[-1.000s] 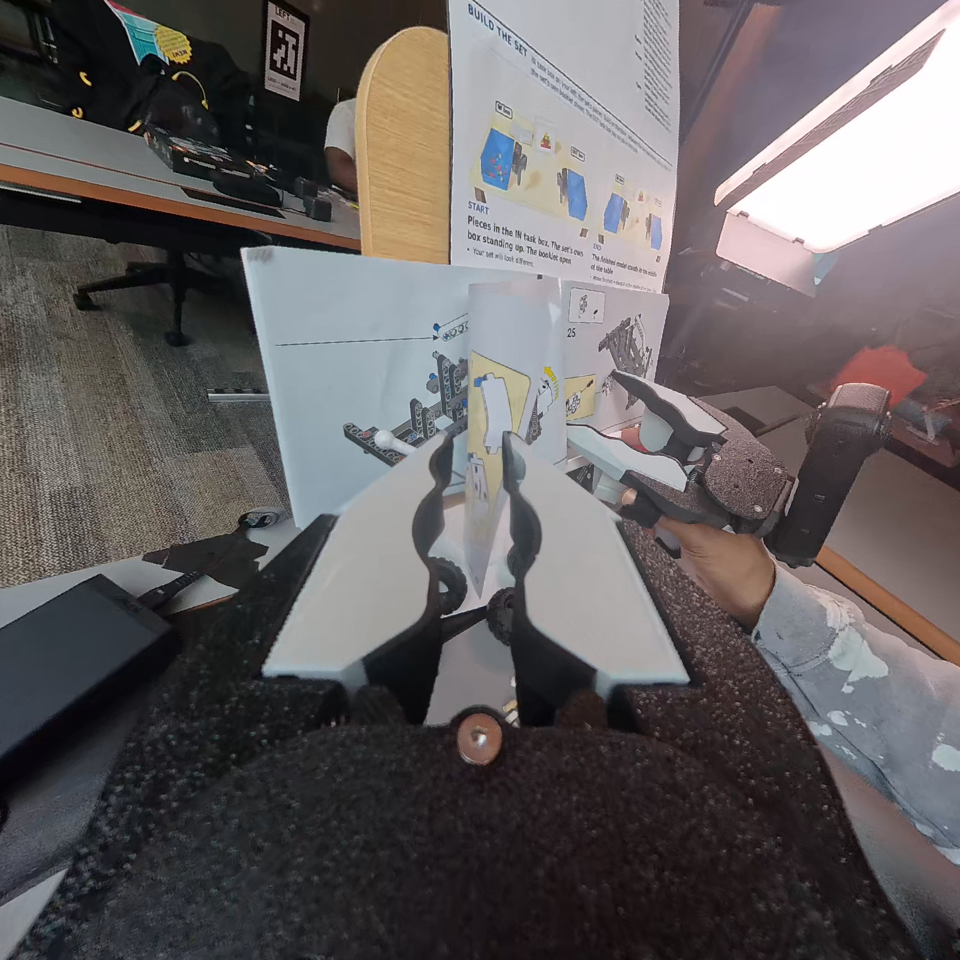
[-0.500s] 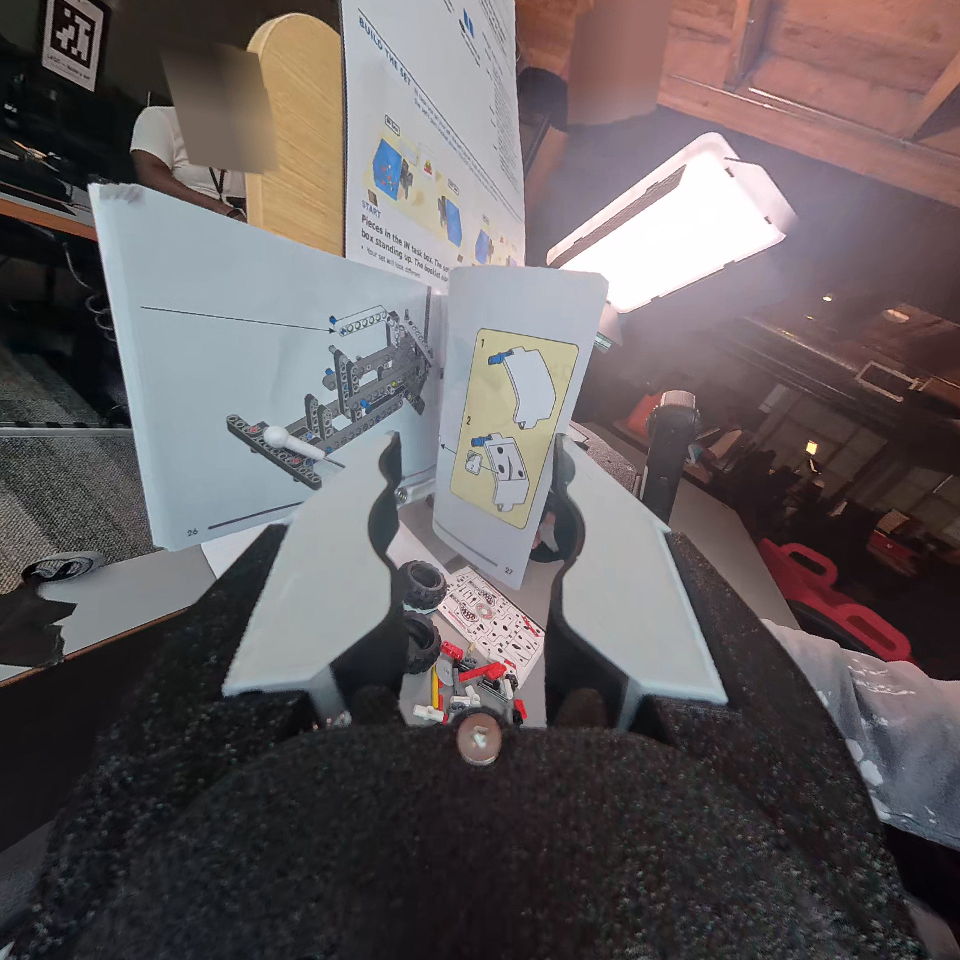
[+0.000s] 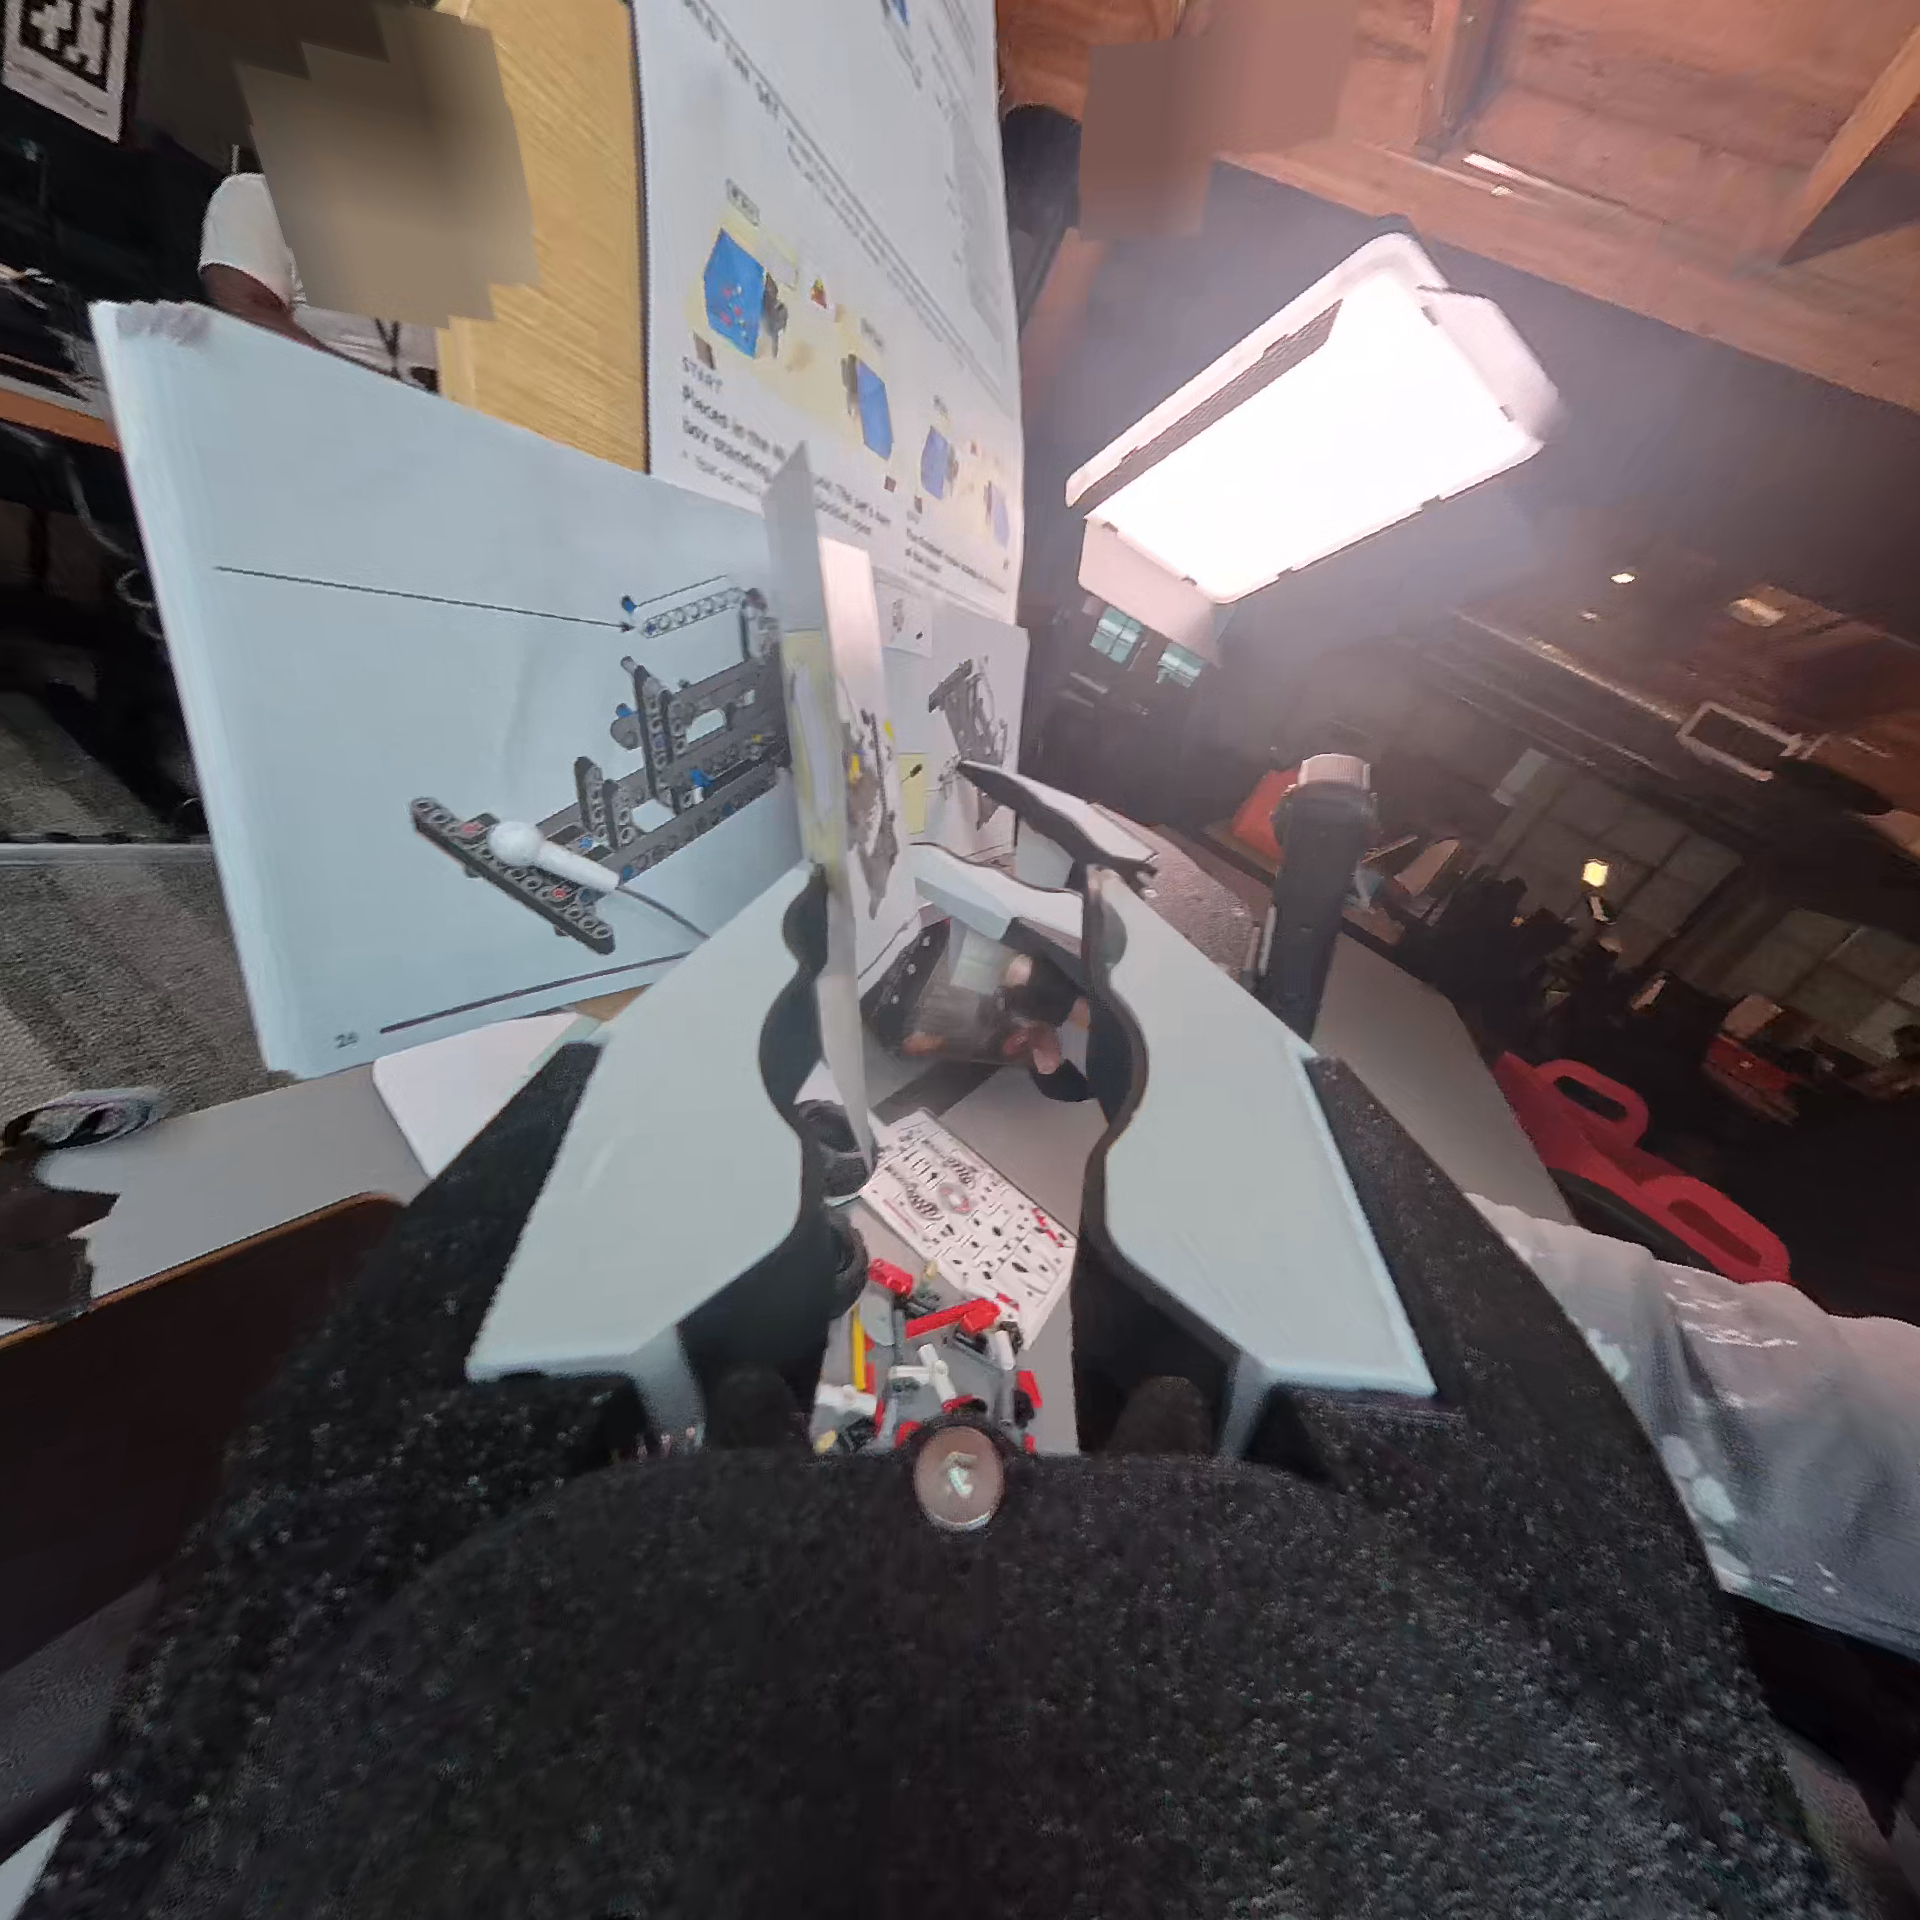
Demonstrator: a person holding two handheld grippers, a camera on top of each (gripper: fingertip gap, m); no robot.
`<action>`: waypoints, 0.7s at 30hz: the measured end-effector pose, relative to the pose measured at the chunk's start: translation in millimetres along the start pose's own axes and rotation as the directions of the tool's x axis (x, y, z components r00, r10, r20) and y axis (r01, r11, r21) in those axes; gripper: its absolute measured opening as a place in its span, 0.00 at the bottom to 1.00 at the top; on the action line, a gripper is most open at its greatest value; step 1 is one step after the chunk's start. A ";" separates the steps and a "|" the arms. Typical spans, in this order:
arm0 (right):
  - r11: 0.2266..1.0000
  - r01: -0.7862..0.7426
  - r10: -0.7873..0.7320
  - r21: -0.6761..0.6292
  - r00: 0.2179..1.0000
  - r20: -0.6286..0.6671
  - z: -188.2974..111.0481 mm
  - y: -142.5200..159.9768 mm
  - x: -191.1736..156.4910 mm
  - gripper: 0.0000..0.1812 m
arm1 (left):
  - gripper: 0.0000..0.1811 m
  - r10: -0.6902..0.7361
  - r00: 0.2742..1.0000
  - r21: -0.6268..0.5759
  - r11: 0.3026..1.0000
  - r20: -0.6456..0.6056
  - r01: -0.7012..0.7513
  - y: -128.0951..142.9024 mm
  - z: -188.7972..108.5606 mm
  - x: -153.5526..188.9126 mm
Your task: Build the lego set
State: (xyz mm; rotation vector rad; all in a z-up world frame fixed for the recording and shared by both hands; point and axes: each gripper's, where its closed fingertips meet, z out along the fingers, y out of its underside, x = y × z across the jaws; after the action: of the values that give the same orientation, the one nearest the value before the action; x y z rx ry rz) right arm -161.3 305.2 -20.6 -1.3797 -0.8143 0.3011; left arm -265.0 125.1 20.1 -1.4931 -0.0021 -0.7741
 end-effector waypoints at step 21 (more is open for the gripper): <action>1.000 -0.002 0.002 -0.014 1.000 -0.019 -0.5 3.0 7.0 0.52 | 0.00 0.292 0.861 -0.188 0.954 0.416 -0.233 0.5 -6.7 -56.9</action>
State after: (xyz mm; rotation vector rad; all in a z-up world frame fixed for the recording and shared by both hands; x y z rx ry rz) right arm -155.3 309.9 -21.1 -1.3944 -0.8009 0.2844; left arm -311.3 145.1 -7.1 -1.7262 -0.0878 -0.2049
